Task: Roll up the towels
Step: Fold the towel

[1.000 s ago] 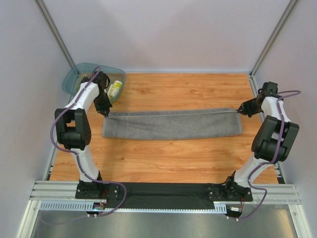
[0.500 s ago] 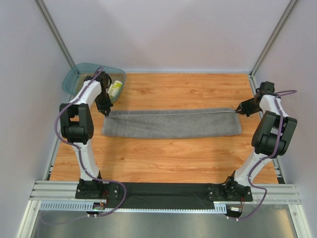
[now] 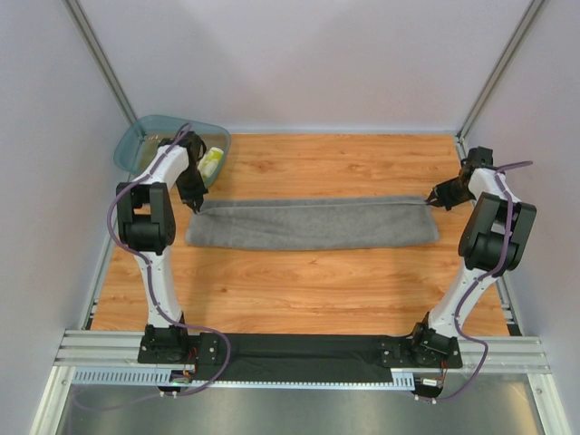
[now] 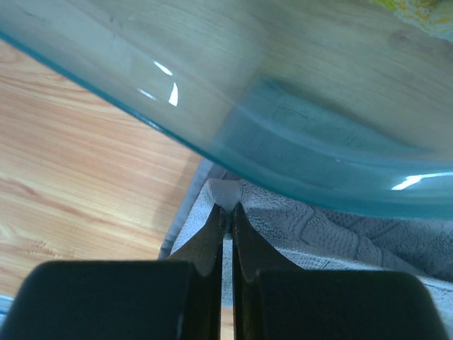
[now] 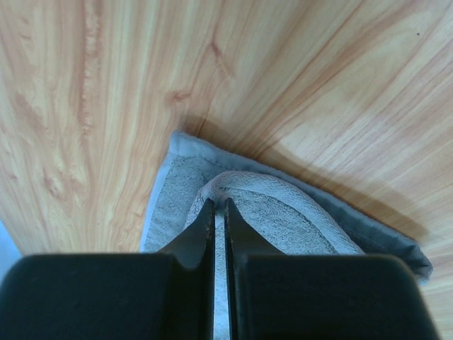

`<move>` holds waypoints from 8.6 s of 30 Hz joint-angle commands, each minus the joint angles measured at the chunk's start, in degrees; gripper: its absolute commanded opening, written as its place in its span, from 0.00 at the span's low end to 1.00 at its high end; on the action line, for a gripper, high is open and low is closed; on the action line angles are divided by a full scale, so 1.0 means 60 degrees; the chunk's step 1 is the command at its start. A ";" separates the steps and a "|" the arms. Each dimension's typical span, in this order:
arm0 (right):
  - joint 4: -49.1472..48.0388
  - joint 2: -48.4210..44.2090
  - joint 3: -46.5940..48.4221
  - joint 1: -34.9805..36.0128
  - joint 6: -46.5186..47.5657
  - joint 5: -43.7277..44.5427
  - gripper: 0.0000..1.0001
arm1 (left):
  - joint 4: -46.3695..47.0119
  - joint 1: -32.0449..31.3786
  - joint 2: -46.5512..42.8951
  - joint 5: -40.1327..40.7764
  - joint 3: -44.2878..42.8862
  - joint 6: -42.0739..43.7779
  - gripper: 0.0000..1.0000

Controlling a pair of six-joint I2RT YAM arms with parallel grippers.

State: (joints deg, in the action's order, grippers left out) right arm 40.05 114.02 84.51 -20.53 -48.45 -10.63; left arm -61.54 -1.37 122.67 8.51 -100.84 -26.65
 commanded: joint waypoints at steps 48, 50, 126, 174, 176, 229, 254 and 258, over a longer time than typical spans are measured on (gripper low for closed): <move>-0.6207 -0.0048 -0.3611 0.8110 0.1891 -0.6302 0.00 | 0.3621 0.0418 -0.4010 -0.0321 0.7065 -0.1183 0.59; -0.6134 0.0186 -0.3699 0.7920 0.2038 -0.6066 0.00 | 0.3591 0.0418 -0.4010 -0.0218 0.7036 -0.1183 0.59; -0.2925 -0.4956 -0.7186 -0.1470 0.1819 -0.0952 0.63 | 0.2273 0.1238 -0.9562 -0.0921 0.6786 0.1322 0.74; -0.0187 -0.6875 -0.3292 0.3651 0.2114 0.3398 0.00 | 0.1775 0.0242 -1.0645 -0.0629 0.7622 0.1029 0.73; -0.0142 -0.6670 -0.2998 0.4109 0.2010 0.3413 0.00 | 0.1731 0.0257 -1.0704 -0.0496 0.7622 0.1029 0.73; -0.2852 0.0288 0.3551 1.1772 0.0809 0.2915 0.00 | 0.1643 0.0257 -1.1041 -0.0101 0.7739 0.0883 0.72; -0.4462 0.1388 0.4459 1.2695 0.0896 0.4043 0.00 | 0.1614 0.0242 -1.0924 0.0017 0.7724 0.0868 0.73; -0.4580 0.2016 0.5030 1.2885 0.1087 0.3606 0.00 | 0.1599 0.0242 -1.0924 0.0090 0.7724 0.0839 0.72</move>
State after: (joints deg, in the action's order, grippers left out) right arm 17.87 124.20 110.02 55.22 -43.24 10.81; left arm -51.66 0.08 57.23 8.14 -53.56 -20.93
